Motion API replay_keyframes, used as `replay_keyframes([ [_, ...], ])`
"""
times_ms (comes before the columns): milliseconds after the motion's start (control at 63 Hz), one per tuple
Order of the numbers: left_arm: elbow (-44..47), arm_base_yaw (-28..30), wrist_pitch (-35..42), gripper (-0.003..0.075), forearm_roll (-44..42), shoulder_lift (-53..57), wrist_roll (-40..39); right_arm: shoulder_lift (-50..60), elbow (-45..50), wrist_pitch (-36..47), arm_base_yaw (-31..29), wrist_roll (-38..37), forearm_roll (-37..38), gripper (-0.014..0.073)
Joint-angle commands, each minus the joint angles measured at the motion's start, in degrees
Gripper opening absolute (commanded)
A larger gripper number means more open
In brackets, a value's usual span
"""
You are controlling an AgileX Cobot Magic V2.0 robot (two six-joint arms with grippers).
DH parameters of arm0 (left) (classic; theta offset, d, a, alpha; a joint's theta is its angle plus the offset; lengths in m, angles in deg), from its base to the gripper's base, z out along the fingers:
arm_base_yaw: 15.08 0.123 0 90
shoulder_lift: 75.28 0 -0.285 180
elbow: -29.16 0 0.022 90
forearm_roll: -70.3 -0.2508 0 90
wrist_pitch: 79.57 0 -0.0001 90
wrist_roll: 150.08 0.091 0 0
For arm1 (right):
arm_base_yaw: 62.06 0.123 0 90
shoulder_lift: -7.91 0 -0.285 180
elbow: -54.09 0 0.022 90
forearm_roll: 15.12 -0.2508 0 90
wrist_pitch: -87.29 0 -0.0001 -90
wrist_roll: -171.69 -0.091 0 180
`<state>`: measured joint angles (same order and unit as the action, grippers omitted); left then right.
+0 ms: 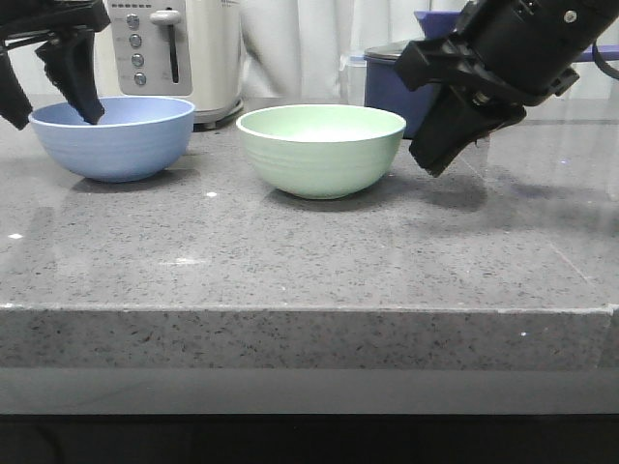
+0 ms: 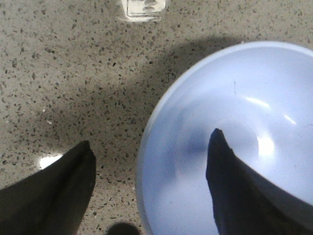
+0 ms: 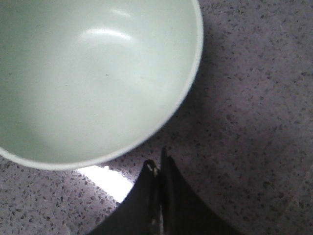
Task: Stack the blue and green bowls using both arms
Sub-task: 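Lower the left gripper onto the light blue bowl's rim and grasp, then lift the blue bowl and move it over the green bowl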
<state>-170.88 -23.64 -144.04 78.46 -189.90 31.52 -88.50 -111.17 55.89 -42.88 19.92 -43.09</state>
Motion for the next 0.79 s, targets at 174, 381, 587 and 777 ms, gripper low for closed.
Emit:
replay_keyframes([
  [174, -1.9, 0.1, 1.2, 0.0428, 1.1, 2.6, 0.1, 2.0, -1.8, 2.1, -0.2, 0.7, -1.3, -0.0064],
  [381, -1.9, 0.1, 0.7, 0.0327, 1.1, 2.2, 0.1, 2.0, -1.8, 2.1, -0.2, 0.7, -1.3, -0.0064],
  [587, -1.9, 0.1, 0.4, 0.0191, 1.1, 1.9, 0.2, 2.0, -1.8, 2.1, -0.2, 0.7, -1.3, -0.0064],
  [777, -1.9, 0.1, 1.1, 0.0028, 1.1, 1.9, 0.2, 2.0, -1.8, 2.1, -0.2, 0.7, -1.3, -0.0064],
])
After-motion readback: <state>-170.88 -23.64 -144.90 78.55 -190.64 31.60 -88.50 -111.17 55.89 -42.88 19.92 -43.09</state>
